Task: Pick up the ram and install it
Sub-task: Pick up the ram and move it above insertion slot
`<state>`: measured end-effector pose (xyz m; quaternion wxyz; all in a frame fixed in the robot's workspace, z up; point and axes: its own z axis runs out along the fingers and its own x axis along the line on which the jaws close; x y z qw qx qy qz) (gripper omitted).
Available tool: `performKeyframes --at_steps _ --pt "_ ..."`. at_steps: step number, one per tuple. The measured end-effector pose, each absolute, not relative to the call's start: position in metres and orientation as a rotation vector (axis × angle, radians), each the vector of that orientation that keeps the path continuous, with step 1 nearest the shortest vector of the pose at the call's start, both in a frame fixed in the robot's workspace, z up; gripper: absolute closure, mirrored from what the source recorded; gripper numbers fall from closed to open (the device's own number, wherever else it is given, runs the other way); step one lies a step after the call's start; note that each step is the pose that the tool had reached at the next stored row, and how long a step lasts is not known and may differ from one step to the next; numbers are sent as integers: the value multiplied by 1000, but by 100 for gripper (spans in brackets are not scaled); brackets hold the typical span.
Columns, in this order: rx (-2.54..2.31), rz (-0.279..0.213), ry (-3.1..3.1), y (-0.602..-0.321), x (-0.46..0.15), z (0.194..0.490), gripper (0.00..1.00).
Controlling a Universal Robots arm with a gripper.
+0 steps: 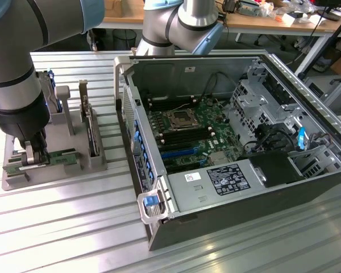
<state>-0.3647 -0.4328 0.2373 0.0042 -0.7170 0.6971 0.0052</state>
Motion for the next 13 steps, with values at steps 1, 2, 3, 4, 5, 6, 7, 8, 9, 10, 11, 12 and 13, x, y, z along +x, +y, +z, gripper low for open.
performKeyframes --at_steps 1,2,3,4,5,6,7,8,9,10,11,12,13 --pt "-2246 16 2184 -433 -365 238 88" --pt "-2246 16 2184 -433 -365 238 88" --pt "-2246 16 2184 -433 -365 239 88" --pt "-2246 16 2184 -433 -365 239 88" --pt "-2246 16 2184 -433 -365 240 88" --pt "-2246 16 2184 -433 -365 240 88" --pt "-2246 16 2184 -433 -365 240 88" --pt "-2246 16 2184 -433 -365 241 88" --pt "-2246 16 2184 -433 -365 241 88" --pt "-2246 16 2184 -433 -365 241 88" --pt "-2246 16 2184 -433 -365 242 88" --pt "-2246 16 2184 -433 -365 242 88" --pt "-2246 16 2184 -433 -365 243 88"
